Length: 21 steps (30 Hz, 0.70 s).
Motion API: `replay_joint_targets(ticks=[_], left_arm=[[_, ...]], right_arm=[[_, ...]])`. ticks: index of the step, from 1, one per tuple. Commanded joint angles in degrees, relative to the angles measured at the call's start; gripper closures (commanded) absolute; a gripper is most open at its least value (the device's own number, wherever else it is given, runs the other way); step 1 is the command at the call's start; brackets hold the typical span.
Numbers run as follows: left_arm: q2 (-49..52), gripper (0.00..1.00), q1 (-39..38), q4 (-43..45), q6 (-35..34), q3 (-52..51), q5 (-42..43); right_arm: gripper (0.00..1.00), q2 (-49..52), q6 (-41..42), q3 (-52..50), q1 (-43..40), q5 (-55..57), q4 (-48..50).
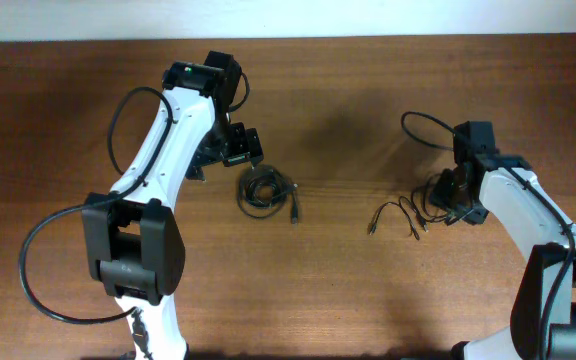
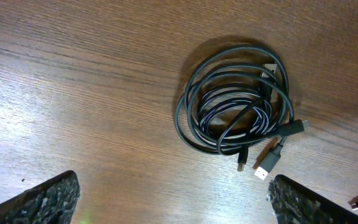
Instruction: Untangle cables
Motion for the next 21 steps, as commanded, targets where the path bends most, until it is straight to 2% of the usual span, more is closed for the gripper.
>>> replay_joint_targets(ticks=[1,3,6,9,11,15,16,17,19,21], left_arm=[[0.3,0.01,-0.2,-0.1,-0.7,-0.1,-0.6],[0.3,0.01,-0.2,-0.1,-0.7,-0.1,-0.6],[0.3,0.01,-0.2,0.0,-0.7,-0.1,-0.6],[0.3,0.01,-0.2,0.0,-0.7,-0.1,-0.6],[0.3,0.01,-0.2,-0.1,-0.7,-0.1,-0.6],[0.3,0.01,-0.2,0.0,-0.7,-0.1,-0.6],[0.3,0.01,-0.2,-0.1,-0.7,-0.1,-0.6],[0.3,0.01,-0.2,-0.1,-0.7,-0.1,-0.6],[0.3,0.01,-0.2,-0.1,-0.7,-0.1,-0.6],[0.3,0.01,-0.2,-0.1,-0.7,-0.1,-0.6]], right_arm=[[0.53,-0.2,0.0,-0.7,-0.1,2.0,0.3],[0.53,-0.2,0.0,-1.5,-0.1,2.0,0.9],[0.59,-0.2,0.7,-4.6,-0.1,1.5,4.5],[0.96,-0.3,0.7,-1.4,-0.1,0.2,2.4],[0.96,-0.5,0.6,4.3,-0.1,0.2,-3.3],[0.96,-0.9,0.6,30.3,-0.1,-7.8,-27.4],[0.96,-0.9,0.6,36.2,-0.1,-12.6,-32.0],[0.96,-0.9,-1.0,46.9,-0.1,-21.9,-38.8],[0.96,-0.9,-5.8,63.4,-0.1,-32.1,-45.4],[0.96,-0.9,-5.8,75.2,-0.1,-34.7,-45.8]])
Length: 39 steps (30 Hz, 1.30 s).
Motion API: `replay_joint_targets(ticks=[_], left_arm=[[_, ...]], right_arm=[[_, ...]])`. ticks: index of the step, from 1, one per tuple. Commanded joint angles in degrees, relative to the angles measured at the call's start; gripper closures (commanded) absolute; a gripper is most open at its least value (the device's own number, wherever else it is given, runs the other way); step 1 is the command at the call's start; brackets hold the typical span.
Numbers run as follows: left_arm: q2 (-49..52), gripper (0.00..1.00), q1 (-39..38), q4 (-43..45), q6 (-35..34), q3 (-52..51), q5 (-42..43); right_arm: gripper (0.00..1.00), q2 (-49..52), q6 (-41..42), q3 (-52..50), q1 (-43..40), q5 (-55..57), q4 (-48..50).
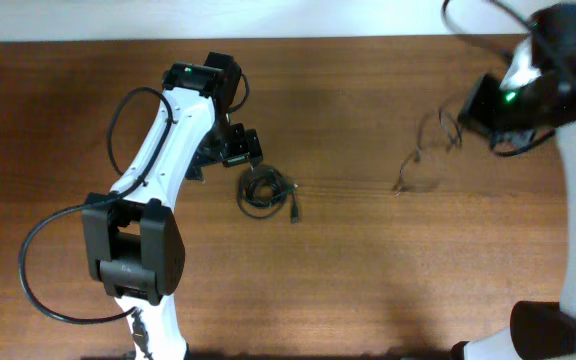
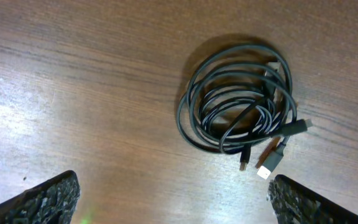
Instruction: Untangle cables
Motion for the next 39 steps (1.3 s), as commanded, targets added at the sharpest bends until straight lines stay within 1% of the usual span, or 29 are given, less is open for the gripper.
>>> replay_joint_targets(ticks=[1,2,3,4,5,6,7,9,10,11,12,13,14,15,16,19,22,23,26,27,29,31,32,33,34,35,36,37,39], left_arm=[[0.3,0.01,-0.2,0.0,-0.7,0.1,-0.4],[0.3,0.01,-0.2,0.0,-0.7,0.1,-0.4],[0.3,0.01,-0.2,0.0,-0.7,0.1,-0.4],[0.3,0.01,-0.2,0.0,-0.7,0.1,-0.4],[0.3,0.01,-0.2,0.0,-0.7,0.1,-0.4],[0.3,0.01,-0.2,0.0,-0.7,0.1,-0.4],[0.3,0.01,-0.2,0.0,-0.7,0.1,-0.4],[0.3,0.01,-0.2,0.0,-0.7,0.1,-0.4],[0.3,0.01,-0.2,0.0,-0.7,0.1,-0.4],[0.3,0.01,-0.2,0.0,-0.7,0.1,-0.4],[0.3,0.01,-0.2,0.0,-0.7,0.1,-0.4],[0.3,0.01,-0.2,0.0,-0.7,0.1,-0.4],[0.3,0.01,-0.2,0.0,-0.7,0.1,-0.4],[0.3,0.01,-0.2,0.0,-0.7,0.1,-0.4],[0.3,0.01,-0.2,0.0,-0.7,0.1,-0.4],[0.3,0.01,-0.2,0.0,-0.7,0.1,-0.4],[0.3,0.01,-0.2,0.0,-0.7,0.1,-0.4],[0.3,0.01,-0.2,0.0,-0.7,0.1,-0.4],[0.3,0.01,-0.2,0.0,-0.7,0.1,-0.4],[0.3,0.01,-0.2,0.0,-0.7,0.1,-0.4],[0.3,0.01,-0.2,0.0,-0.7,0.1,-0.4],[0.3,0.01,-0.2,0.0,-0.7,0.1,-0.4],[0.3,0.01,-0.2,0.0,-0.7,0.1,-0.4],[0.3,0.01,-0.2,0.0,-0.7,0.1,-0.4],[0.3,0.01,-0.2,0.0,-0.7,0.1,-0.4],[0.3,0.01,-0.2,0.0,-0.7,0.1,-0.4],[0.3,0.01,-0.2,0.0,-0.7,0.1,-0.4],[0.3,0.01,-0.2,0.0,-0.7,0.1,-0.4],[0.3,0.01,-0.2,0.0,-0.7,0.1,-0.4]], right_arm=[[0.96,-0.9,-2.4,16.5,-0.1,-4.3,0.7],[0.96,-0.9,-0.8,19.2,-0.1,6.4,0.3],[0.96,-0.9,5.1,20.2,-0.1,22.6,-2.4],[0.96,-0.9,10.4,19.9,-0.1,32.5,-5.7],[0.96,-0.7,12.6,19.4,-0.1,35.9,-7.7],[0.96,-0.7,13.5,18.4,-0.1,34.7,-9.5],[0.96,-0.7,12.3,18.0,-0.1,28.1,-9.7],[0.96,-0.7,-5.3,18.1,-0.1,-2.9,-5.2],[0.96,-0.7,-10.2,18.1,-0.1,-15.1,-2.4],[0.96,-0.7,-9.4,18.1,-0.1,-20.3,1.7],[0.96,-0.7,-8.9,18.1,-0.1,-17.5,3.4],[0.96,-0.6,-7.2,18.1,-0.1,-10.5,4.1],[0.96,-0.4,-1.6,18.1,0.0,2.8,2.9],[0.96,0.0,7.5,18.0,-0.1,16.2,-0.9],[0.96,0.4,11.6,18.0,-0.1,19.3,-4.4],[0.96,0.8,11.2,18.0,-0.1,18.7,-9.2],[0.96,0.8,4.3,15.8,0.9,18.2,-10.0],[0.96,0.8,4.2,14.1,1.2,18.2,-10.0],[0.96,0.8,4.2,4.5,1.2,16.2,-8.3],[0.96,0.8,4.2,-0.4,1.2,14.8,-7.0],[0.96,0.8,4.2,-12.1,1.2,13.6,-1.1],[0.96,0.8,4.2,-16.8,1.3,12.3,1.9],[0.92,0.8,3.3,-19.5,1.6,10.2,3.6],[0.83,0.8,0.1,-21.6,2.2,7.2,5.0],[0.59,0.8,-2.7,-22.7,2.8,5.2,5.6],[0.46,0.8,-3.9,-22.7,3.1,4.3,5.4],[0.23,0.7,-5.5,-22.3,3.3,2.2,4.8],[0.14,0.7,-7.3,-21.5,3.2,0.5,4.5],[0.04,0.6,-8.2,-17.2,2.0,1.0,2.0]])
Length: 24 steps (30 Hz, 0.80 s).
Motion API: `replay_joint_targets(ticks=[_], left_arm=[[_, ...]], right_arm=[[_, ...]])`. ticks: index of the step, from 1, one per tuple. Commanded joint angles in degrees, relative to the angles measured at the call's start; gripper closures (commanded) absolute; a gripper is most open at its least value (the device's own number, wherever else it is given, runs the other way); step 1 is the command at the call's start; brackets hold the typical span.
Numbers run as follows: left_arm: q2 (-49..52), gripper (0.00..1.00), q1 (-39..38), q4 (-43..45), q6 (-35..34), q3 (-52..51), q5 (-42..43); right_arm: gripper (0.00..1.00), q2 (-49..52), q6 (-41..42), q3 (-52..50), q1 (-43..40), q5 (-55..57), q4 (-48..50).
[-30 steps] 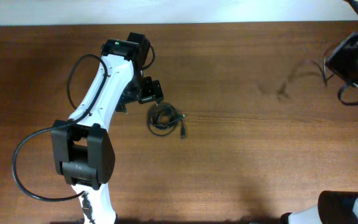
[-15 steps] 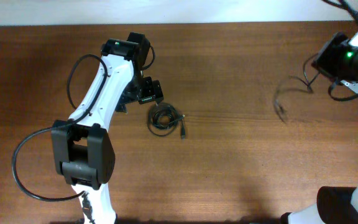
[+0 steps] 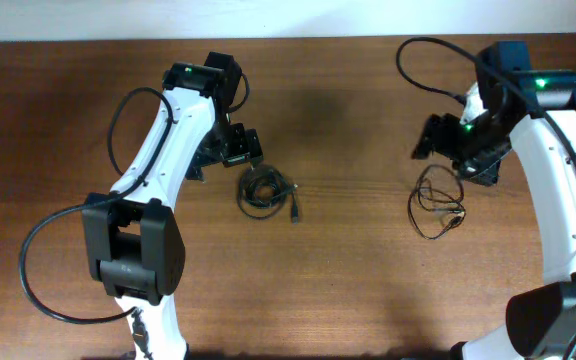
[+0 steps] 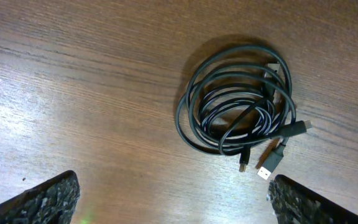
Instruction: Untangle cables
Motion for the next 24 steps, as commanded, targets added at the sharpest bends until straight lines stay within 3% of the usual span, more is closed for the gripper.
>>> replay_joint_targets(ticks=[1,5,9,12,16,20,24], left_arm=[[0.3,0.01,-0.2,0.0,-0.5,0.2,-0.4],[0.3,0.01,-0.2,0.0,-0.5,0.2,-0.4],[0.3,0.01,-0.2,0.4,-0.6,0.2,1.9],[0.3,0.01,-0.2,0.5,-0.5,0.2,14.9],[0.3,0.01,-5.6,11.0,0.9,0.2,37.4],[0.5,0.01,-17.9,20.0,-6.9,0.2,33.1],[0.7,0.05,-28.7,30.1,-21.9,0.2,21.7]], right_arm=[[0.02,-0.9,-3.5,9.3,-3.5,-0.2,-4.1],[0.02,-0.9,-3.5,22.7,-16.8,11.6,-10.0],[0.02,-0.8,-3.5,23.1,-28.2,12.3,-10.3],[0.02,-0.7,-3.4,23.1,-32.5,12.3,-10.3],[0.02,-0.8,-3.5,23.1,-32.8,12.2,-10.3],[0.02,-0.8,-3.4,23.1,-32.7,12.2,-10.2],[0.02,-0.8,-3.4,23.1,-32.7,12.2,-10.2]])
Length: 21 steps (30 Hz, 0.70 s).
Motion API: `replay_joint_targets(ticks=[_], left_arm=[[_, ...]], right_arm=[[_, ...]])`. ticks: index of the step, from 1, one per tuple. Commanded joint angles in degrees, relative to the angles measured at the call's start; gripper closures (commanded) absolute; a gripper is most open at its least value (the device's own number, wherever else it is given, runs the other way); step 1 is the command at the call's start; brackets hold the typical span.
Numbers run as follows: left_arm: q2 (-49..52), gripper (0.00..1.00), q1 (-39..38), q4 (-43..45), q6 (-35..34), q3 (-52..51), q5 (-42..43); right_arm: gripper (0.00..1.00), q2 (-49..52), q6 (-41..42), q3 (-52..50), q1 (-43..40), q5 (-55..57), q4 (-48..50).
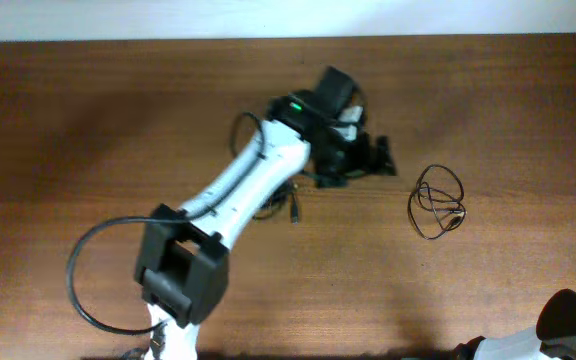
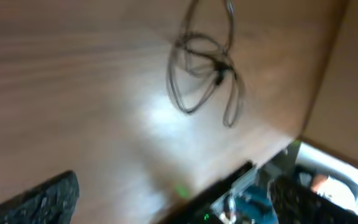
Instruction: Untangle cables
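Note:
A thin black cable (image 1: 437,200) lies in a loose loop on the right of the table. It shows blurred in the left wrist view as the thin cable (image 2: 202,67), well ahead of the fingers. My left gripper (image 1: 356,168) hangs open and empty over the table's middle, left of that loop. Its fingers (image 2: 41,200) stand wide apart at the bottom corners of the wrist view. Most of the thicker coiled cable is hidden under my left arm; only its plug end (image 1: 294,211) shows. My right gripper is out of view.
In the left wrist view the table's right edge (image 2: 316,87) shows, with equipment below it. A dark bit of the right arm sits at the right border, and its base (image 1: 571,322) at the bottom right.
My left arm has swung from over the thick coil to the table's middle, facing the thin cable. The right arm, then above the thin cable, has left the view. The thin cable has not moved.
First my right gripper was low at the thin cable, spread out on the right, while my left hung open over the thick coil. Then the right arm was high with the cable dangling. Then the cable lay looped on the table below it. Now the left gripper faces it.

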Motion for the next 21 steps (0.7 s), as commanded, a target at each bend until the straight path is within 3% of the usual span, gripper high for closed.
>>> replay_joint_targets(ticks=[1,4,9,15,19,21], left_arm=[[0.7,0.08,-7.5,6.6,-14.7,0.3,-10.5],[2.3,0.14,-13.1,13.6,-19.5,0.3,-18.8],[10.9,0.23,-18.0,27.3,-23.0,0.3,-18.8],[13.7,0.37,-19.9,29.4,-25.4,0.3,-19.3],[13.7,0.82,-18.9,28.4,-22.8,0.3,-19.2],[13.6,0.98,-18.8,25.9,-21.4,1.1,-19.2]], right_arm=[[0.01,-0.1,-0.6,0.7,0.0,0.7,0.1],[0.02,-0.1,-0.6,0.7,0.0,0.7,0.1],[0.02,-0.1,-0.6,0.7,0.0,0.7,0.2],[0.02,-0.1,-0.6,0.7,0.0,0.7,0.2],[0.02,-0.1,-0.6,0.7,0.0,0.7,0.2],[0.01,-0.1,-0.6,0.7,0.0,0.7,0.2]])
